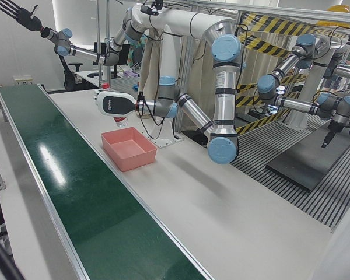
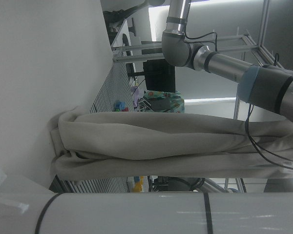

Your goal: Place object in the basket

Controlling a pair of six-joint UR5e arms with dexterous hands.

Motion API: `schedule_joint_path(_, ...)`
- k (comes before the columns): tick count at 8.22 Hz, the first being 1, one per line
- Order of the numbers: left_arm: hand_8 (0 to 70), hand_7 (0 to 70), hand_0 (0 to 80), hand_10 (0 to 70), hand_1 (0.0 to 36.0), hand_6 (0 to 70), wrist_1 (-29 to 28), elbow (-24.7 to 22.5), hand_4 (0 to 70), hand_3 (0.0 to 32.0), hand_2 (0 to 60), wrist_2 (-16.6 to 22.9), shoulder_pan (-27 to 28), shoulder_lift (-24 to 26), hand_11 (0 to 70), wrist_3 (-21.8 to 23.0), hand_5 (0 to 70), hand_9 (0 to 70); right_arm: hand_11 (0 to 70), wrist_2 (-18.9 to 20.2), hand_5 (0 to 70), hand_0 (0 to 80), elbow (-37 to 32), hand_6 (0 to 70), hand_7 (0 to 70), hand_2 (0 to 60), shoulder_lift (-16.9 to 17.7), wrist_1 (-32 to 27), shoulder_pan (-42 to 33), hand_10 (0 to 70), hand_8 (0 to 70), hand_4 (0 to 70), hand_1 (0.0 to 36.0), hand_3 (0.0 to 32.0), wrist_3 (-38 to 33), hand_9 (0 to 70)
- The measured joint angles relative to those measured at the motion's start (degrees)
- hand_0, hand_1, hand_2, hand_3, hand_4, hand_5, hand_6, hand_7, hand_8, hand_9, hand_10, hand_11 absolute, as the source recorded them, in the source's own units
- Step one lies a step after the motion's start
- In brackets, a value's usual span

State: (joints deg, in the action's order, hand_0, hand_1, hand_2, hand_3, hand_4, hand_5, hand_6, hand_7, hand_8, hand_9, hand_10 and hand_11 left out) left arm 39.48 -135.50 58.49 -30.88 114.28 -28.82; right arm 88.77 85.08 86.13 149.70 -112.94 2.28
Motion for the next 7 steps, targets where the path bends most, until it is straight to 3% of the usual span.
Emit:
schedule_joint_path(3, 70.0, 68.5, 80.0, 70.0, 23.9, 70.0, -2.9, -6.6, 43.9, 0.0, 32.4, -12.3, 10.6, -1.4, 70.0, -12.0, 70.0, 70.0, 0.0, 0.0, 0.0, 0.0, 0.0, 0.0, 0.0, 0.0, 0.0, 0.0, 0.0, 0.0, 0.0, 0.0, 0.0, 0.0, 0.0, 0.0)
schedule_joint_path(4, 70.0, 66.5, 80.0, 70.0, 21.2, 70.0, -5.5, -7.5, 40.9, 0.0, 19.4, -15.0, 12.8, -3.2, 70.0, -14.1, 70.0, 70.0, 0.0, 0.0, 0.0, 0.0, 0.0, 0.0, 0.0, 0.0, 0.0, 0.0, 0.0, 0.0, 0.0, 0.0, 0.0, 0.0, 0.0, 0.0)
schedule_joint_path(5, 70.0, 63.7, 75.3, 70.0, 14.9, 66.5, -8.4, -7.9, 36.9, 0.0, 0.8, -17.3, 14.1, -5.5, 70.0, -15.1, 70.0, 70.0, 0.0, 0.0, 0.0, 0.0, 0.0, 0.0, 0.0, 0.0, 0.0, 0.0, 0.0, 0.0, 0.0, 0.0, 0.0, 0.0, 0.0, 0.0)
schedule_joint_path(6, 62.7, 53.3, 61.5, 63.1, 6.8, 51.0, -10.1, -8.1, 30.5, 0.0, 0.0, -18.6, 14.6, -7.1, 70.0, -15.4, 59.6, 70.0, 0.0, 0.0, 0.0, 0.0, 0.0, 0.0, 0.0, 0.0, 0.0, 0.0, 0.0, 0.0, 0.0, 0.0, 0.0, 0.0, 0.0, 0.0)
schedule_joint_path(7, 46.5, 42.0, 54.0, 50.6, 1.1, 33.9, -10.9, -8.2, 26.3, 0.0, 0.0, -19.2, 14.9, -7.8, 70.0, -15.6, 47.5, 58.9, 0.0, 0.0, 0.0, 0.0, 0.0, 0.0, 0.0, 0.0, 0.0, 0.0, 0.0, 0.0, 0.0, 0.0, 0.0, 0.0, 0.0, 0.0)
